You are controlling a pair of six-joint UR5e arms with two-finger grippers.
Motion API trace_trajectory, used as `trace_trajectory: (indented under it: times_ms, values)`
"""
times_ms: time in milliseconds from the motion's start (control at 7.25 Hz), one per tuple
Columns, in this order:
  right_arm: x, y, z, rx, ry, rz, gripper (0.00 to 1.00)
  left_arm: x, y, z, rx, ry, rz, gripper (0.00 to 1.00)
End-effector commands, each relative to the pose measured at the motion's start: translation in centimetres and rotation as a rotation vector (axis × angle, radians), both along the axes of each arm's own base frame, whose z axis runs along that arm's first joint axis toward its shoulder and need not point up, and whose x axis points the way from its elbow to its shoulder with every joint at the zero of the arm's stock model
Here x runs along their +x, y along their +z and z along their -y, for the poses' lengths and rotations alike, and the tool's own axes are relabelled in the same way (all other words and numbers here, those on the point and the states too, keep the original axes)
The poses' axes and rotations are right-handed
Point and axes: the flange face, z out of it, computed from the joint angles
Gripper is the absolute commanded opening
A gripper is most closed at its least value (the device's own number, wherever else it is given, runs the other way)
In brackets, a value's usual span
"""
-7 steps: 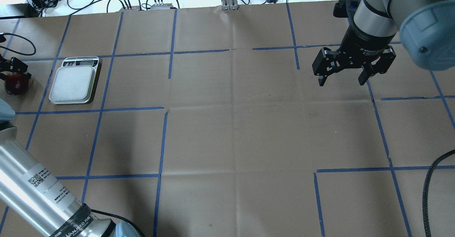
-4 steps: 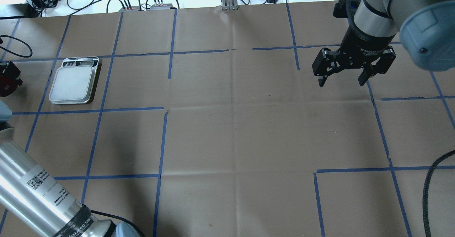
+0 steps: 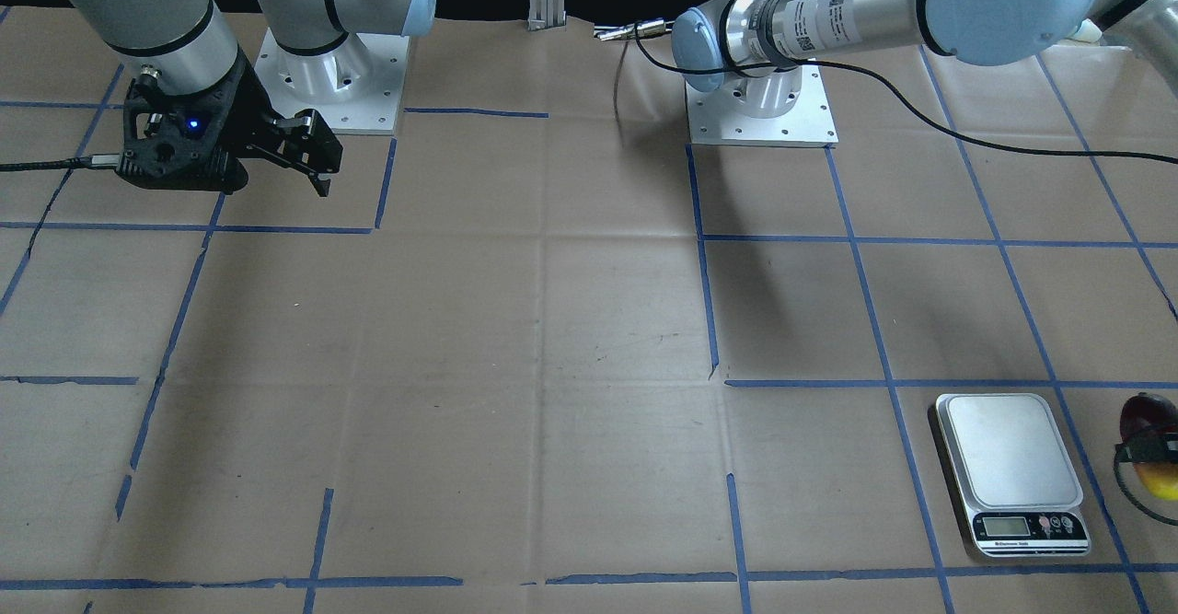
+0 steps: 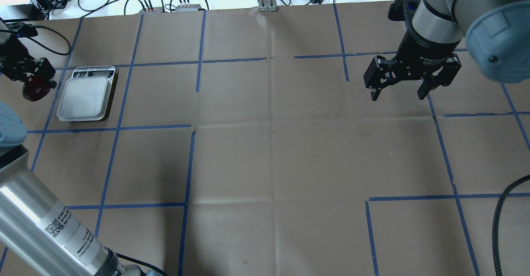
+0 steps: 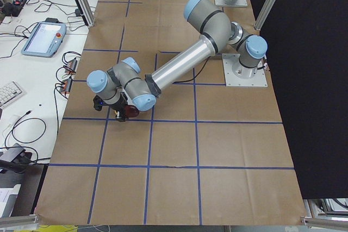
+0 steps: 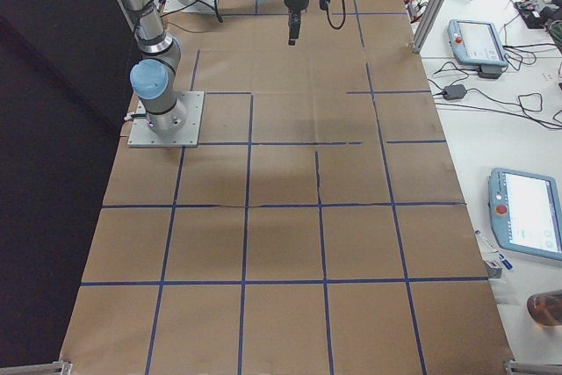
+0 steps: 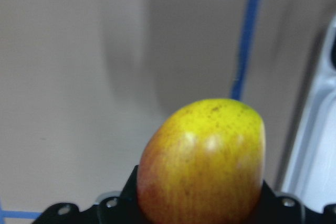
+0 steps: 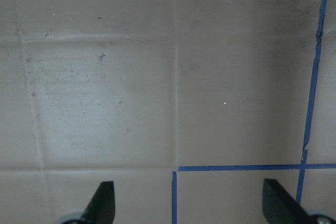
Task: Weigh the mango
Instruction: 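Carry the mango with the left gripper over the white scale and lower it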
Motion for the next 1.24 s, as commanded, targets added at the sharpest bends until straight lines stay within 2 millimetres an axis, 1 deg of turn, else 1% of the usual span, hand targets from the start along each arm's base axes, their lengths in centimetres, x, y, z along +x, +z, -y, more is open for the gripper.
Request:
trace_trajectory:
  times_ms: [0, 138, 276, 414, 552, 690, 828, 966, 1103]
  values:
    - [0.0, 0.0, 0.0, 0.0, 0.0, 0.0, 1.0, -6.5, -2.4, 0.3, 0.011, -0.011, -0.005, 0.02]
    - [0.0, 0.0, 0.0, 0.0, 0.0, 0.0, 1.0, -8.8, -3.0, -0.3, 0.035, -0.013, -0.012, 0.02]
    - [0.0, 0.0, 0.0, 0.0, 0.0, 0.0, 1.0, -9.0, -3.3, -0.3, 0.033, -0.015, -0.009, 0.27]
    - [0.0, 0.0, 0.0, 0.0, 0.0, 0.0, 1.0, -8.8, -3.0, 0.3, -0.025, -0.015, 0.021, 0.9]
    - [0.0, 0.0, 0.0, 0.0, 0.0, 0.0, 1.0, -8.9, -2.6, 0.4, -0.036, -0.016, 0.025, 0.99]
    - [0.0, 0.0, 0.0, 0.0, 0.0, 0.0, 1.0, -8.9, -1.5, 0.3, -0.043, -0.019, 0.04, 1.0]
    - [0.0, 0.0, 0.0, 0.0, 0.0, 0.0, 1.0, -9.1, 2.2, -0.1, -0.086, -0.02, 0.06, 1.0]
    - [0.0, 0.0, 0.0, 0.0, 0.0, 0.0, 1.0, -9.9, 6.6, -0.8, -0.137, -0.022, 0.079, 1.0]
    - [0.0, 0.0, 0.0, 0.0, 0.0, 0.0, 1.0, -12.1, 10.8, -1.9, -0.152, -0.042, 0.082, 1.0]
